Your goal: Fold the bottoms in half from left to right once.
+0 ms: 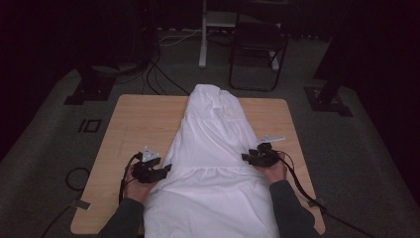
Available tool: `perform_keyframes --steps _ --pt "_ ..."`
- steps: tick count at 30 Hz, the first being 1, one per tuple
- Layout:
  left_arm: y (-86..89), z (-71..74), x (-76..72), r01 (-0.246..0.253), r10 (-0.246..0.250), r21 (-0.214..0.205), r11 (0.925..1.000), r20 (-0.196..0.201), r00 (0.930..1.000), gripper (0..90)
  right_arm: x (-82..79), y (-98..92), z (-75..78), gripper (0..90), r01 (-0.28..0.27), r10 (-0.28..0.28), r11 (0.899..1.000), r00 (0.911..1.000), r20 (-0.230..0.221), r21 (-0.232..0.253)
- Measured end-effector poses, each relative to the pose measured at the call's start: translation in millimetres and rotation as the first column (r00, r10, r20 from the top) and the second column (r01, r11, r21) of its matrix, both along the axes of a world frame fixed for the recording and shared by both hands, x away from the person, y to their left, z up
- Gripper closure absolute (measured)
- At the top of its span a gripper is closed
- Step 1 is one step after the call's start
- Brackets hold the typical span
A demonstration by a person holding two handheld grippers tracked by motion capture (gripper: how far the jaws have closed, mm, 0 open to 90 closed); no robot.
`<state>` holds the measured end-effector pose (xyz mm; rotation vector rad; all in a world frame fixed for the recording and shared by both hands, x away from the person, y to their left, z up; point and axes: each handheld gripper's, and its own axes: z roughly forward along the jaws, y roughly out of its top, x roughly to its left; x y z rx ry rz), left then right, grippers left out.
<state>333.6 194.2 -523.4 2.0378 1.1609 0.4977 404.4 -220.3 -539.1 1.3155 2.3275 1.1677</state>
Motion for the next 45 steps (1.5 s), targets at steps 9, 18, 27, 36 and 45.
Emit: perform_keyframes --steps 9,18,27,36,45 --pt "-12.5 5.0 -0.6 0.04 -0.04 -0.013 0.9991 0.017 0.9991 42.5 -30.7 -12.4 48.3 89.7 0.113 -0.095 0.992 0.9566 0.275 -0.05" --pt "-23.3 17.8 19.5 0.003 -0.001 -0.031 0.9995 0.045 0.999 40.7 -14.3 -42.2 17.2 89.0 0.212 -0.197 0.974 0.9656 0.17 -0.081" --pt "-55.9 -23.9 59.7 -0.022 0.03 0.141 0.9898 -0.055 0.9981 58.9 -2.8 -37.2 -23.6 86.1 0.19 -0.181 0.975 0.9795 0.089 -0.111" --pt "-41.8 -32.2 25.2 -0.054 0.054 0.08 0.9953 -0.003 0.9985 74.5 -36.1 -33.0 -26.8 87.6 0.187 -0.181 0.979 0.9799 0.084 -0.082" --pt "-24.9 -36.2 -39.6 -0.002 0.003 0.063 0.998 -0.003 1.0 74.1 -90.5 -33.6 -27.3 87.6 0.099 -0.096 0.992 0.9943 0.047 -0.072"
